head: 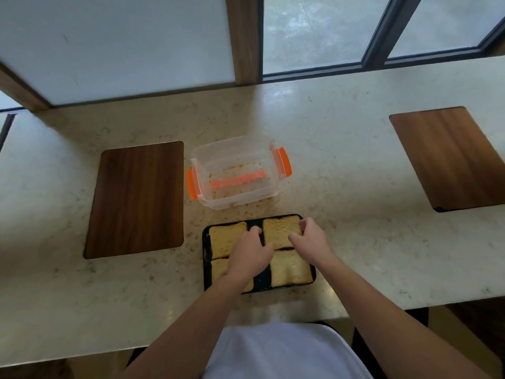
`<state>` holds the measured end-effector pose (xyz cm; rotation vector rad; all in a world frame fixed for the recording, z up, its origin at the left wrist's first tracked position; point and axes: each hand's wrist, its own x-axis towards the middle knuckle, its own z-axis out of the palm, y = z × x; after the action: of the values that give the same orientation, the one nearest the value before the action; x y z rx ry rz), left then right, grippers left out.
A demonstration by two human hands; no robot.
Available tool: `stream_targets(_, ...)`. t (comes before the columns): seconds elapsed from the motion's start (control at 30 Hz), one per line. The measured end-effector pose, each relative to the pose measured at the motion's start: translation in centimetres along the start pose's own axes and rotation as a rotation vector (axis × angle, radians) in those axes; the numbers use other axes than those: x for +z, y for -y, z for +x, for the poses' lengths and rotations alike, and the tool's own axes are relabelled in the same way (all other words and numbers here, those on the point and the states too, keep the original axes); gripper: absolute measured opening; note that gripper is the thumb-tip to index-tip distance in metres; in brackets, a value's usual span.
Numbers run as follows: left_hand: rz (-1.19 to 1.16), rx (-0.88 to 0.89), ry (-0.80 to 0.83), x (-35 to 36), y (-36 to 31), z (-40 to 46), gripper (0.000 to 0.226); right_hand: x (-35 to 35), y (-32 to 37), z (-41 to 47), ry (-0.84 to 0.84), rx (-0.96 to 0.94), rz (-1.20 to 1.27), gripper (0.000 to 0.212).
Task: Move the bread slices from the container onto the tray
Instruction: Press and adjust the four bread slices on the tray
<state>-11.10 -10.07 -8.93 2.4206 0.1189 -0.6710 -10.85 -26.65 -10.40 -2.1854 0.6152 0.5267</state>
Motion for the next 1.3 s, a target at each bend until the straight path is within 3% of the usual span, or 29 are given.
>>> stream_targets(0.2,-0.065,-0.113,0.125,1.6,-2.0,1.6,0.063,0.1,-0.8,0.3,0.055,0.041,-0.048,0.059)
stream_targets(0.63,-0.089,-0.138,0.124,1.5,-1.4,2.3,0.045,-0.3,-0.7,0.3,0.115,0.07,0.026,0.056)
stream_targets(1.3,-0.213,-0.206,0.06,0.1,-0.5,1.2,0.06,-0.8,-0.1,-0.5,0.157,0.051,0.097,0.049)
